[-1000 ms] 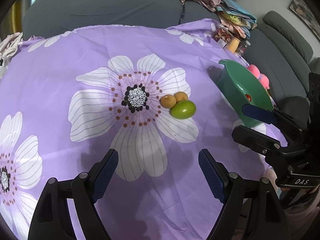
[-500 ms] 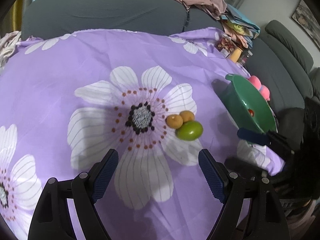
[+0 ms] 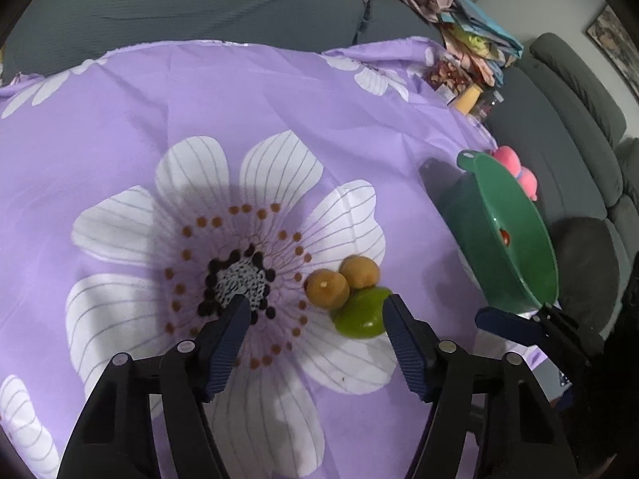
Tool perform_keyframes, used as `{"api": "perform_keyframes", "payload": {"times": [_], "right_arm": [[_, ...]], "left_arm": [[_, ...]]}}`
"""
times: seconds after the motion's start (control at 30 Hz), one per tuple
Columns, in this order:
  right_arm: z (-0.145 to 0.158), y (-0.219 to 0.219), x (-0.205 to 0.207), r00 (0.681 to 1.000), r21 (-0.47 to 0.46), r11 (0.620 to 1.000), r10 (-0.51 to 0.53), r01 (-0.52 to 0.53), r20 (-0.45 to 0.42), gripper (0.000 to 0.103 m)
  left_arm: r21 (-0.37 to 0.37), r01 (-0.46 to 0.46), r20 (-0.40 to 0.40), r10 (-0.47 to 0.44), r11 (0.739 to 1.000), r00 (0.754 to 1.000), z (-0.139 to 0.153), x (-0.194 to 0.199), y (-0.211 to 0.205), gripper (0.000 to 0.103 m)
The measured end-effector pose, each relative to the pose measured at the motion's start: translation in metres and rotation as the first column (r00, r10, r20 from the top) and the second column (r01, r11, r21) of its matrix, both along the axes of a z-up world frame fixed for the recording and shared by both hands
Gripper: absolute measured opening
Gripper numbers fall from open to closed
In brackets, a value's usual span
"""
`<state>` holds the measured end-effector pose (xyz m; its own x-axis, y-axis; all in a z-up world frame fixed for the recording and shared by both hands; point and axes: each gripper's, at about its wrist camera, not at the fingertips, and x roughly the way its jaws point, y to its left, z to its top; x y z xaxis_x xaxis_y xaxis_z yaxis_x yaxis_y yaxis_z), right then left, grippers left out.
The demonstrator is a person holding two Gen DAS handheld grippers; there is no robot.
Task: Organize fruits
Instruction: 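Close the left gripper on a yellow plum while the right gripper grasps the other yellow plum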
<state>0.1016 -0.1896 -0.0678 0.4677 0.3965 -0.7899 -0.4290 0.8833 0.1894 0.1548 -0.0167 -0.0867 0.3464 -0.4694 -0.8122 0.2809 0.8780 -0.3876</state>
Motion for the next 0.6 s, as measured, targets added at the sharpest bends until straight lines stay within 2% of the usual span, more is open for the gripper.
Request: {"api": "perform_keyframes", "payload": {"times": [0.1,0.2,0.27,0.33,0.37,0.47,0.6], "right_arm": [[-0.001,-0.003,0.001,1.000,0.007,1.000,-0.002,0.002,0.000,0.072],[-0.002,-0.006,0.003,1.000,0.010,1.000,-0.005,0.005,-0.001,0.072],[-0.003,-0.007,0.004,1.000,0.012,1.000,-0.005,0.005,-0.002,0.072],[-0.003,-0.008,0.006,1.000,0.006,1.000,-0.004,0.004,-0.001,0.072],[-0.003,-0.009,0.007,1.000,0.004,1.000,-0.003,0.003,0.001,0.072],[0.000,-0.010,0.011,1.000,0.003,1.000,-0.001,0.000,0.013,0.072],[0.004,-0.010,0.014,1.000,0.019,1.000,-0.011,0.010,0.027,0.072]], "left_arm": [[0.022,0.027,-0.005,-0.027,0.999,1.000,-0.004,0.004,-0.011,0.063],[0.061,0.047,-0.010,-0.047,0.997,0.999,-0.011,0.009,-0.023,0.062],[0.046,0.052,0.003,-0.052,0.998,0.999,-0.010,0.010,-0.026,0.059],[0.046,0.052,0.016,-0.053,0.998,0.998,-0.010,0.011,-0.024,0.046],[0.046,0.057,0.018,-0.058,0.997,0.998,-0.009,0.011,-0.024,0.044],[0.003,0.053,-0.013,-0.053,0.999,0.999,-0.012,0.013,-0.015,0.043],[-0.097,0.036,-0.086,-0.045,0.995,0.995,-0.020,0.017,-0.001,0.043]]}}
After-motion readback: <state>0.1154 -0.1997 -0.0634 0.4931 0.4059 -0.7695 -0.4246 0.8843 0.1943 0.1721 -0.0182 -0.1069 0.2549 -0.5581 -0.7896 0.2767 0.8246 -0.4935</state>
